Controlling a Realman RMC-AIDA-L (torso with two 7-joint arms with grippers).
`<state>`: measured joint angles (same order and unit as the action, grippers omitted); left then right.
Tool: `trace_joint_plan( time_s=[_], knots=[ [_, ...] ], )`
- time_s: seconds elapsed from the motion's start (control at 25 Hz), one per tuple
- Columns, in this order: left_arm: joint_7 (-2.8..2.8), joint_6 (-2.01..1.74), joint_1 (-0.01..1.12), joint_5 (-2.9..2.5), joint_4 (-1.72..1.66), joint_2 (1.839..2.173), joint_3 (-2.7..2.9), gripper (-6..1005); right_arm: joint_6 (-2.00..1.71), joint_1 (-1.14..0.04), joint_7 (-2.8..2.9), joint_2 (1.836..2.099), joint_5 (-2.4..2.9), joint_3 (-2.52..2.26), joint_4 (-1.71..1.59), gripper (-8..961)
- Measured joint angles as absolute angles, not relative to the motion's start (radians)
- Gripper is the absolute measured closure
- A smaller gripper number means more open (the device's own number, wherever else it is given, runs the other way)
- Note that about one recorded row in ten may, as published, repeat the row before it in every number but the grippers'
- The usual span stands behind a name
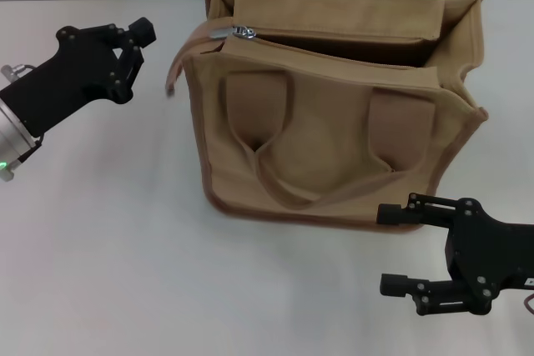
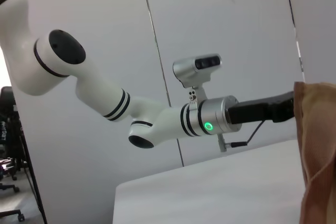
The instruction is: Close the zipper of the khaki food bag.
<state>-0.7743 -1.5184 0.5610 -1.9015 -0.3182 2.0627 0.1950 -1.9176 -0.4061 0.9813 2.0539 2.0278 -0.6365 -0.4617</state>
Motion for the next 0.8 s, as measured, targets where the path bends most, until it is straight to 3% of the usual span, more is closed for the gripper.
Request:
trace_joint_plan(
  time_s=[0.52, 0.8],
  knots=[
    [-0.890, -1.503, 0.527, -1.906, -0.325, 2.053, 0.196, 996, -1.933, -0.424, 0.967, 2.054, 2.028, -0.638, -0.462, 147],
    [-0.866, -1.490, 0.542, -1.910, -0.347, 2.056, 0.258, 698, -1.931, -0.427, 0.966, 2.052, 2.028, -0.637, -0.462, 147]
  ],
)
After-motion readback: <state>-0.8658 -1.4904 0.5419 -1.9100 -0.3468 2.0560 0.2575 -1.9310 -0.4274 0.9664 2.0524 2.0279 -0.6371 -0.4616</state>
